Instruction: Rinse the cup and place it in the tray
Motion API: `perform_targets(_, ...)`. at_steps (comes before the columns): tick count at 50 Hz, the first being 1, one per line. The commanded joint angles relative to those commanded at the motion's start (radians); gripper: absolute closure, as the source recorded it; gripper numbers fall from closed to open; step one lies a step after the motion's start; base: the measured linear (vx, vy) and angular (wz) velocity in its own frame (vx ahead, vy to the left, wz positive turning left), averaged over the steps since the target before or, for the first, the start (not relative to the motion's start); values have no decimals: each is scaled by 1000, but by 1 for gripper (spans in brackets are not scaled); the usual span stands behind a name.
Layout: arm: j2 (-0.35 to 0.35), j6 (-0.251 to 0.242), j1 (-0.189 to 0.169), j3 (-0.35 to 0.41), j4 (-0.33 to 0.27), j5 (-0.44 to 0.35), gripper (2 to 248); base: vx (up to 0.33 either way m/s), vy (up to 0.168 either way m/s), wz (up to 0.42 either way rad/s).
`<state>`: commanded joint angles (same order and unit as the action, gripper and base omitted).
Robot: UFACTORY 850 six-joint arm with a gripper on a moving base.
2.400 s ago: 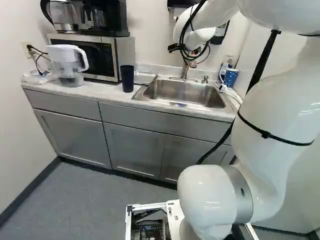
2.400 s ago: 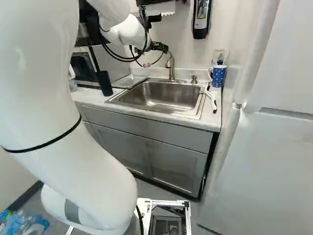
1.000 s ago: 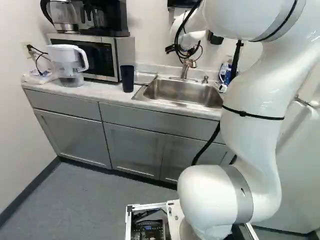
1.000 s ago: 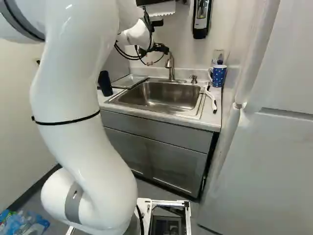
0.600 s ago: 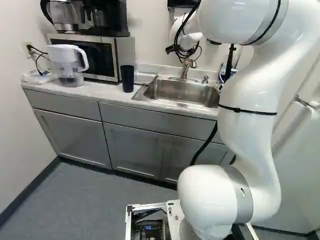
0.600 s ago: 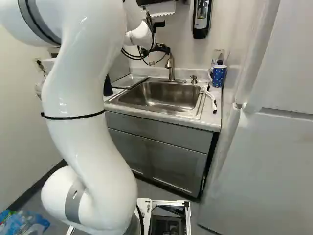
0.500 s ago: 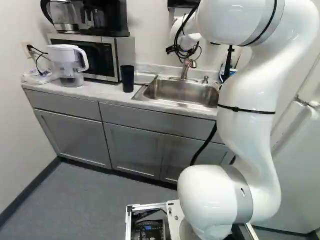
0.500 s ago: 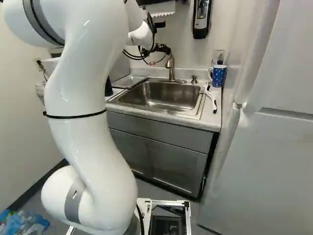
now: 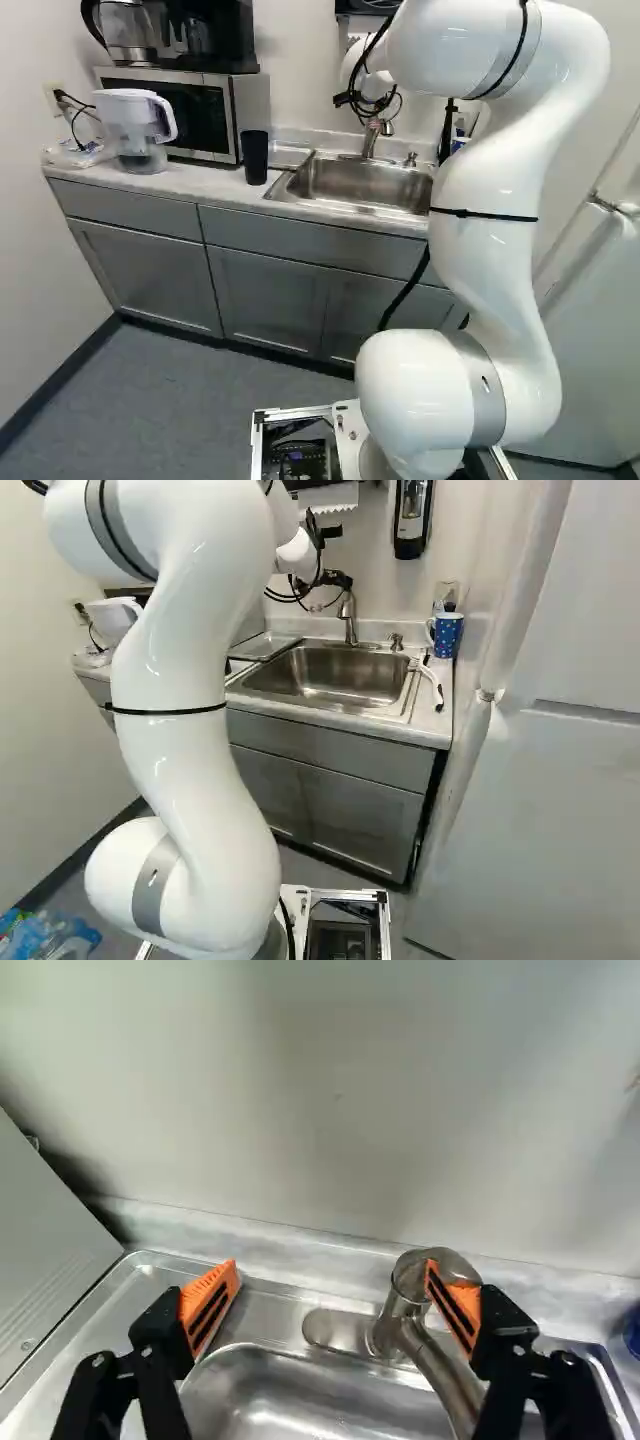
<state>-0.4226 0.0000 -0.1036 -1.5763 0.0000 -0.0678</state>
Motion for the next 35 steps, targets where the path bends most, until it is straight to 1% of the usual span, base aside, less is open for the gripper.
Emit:
perform_targets(23,-4,0,0,-5,0,-130,3,0,0,0)
perform_targets(35,-4,0,0,-5,0,-134,3,0,0,0)
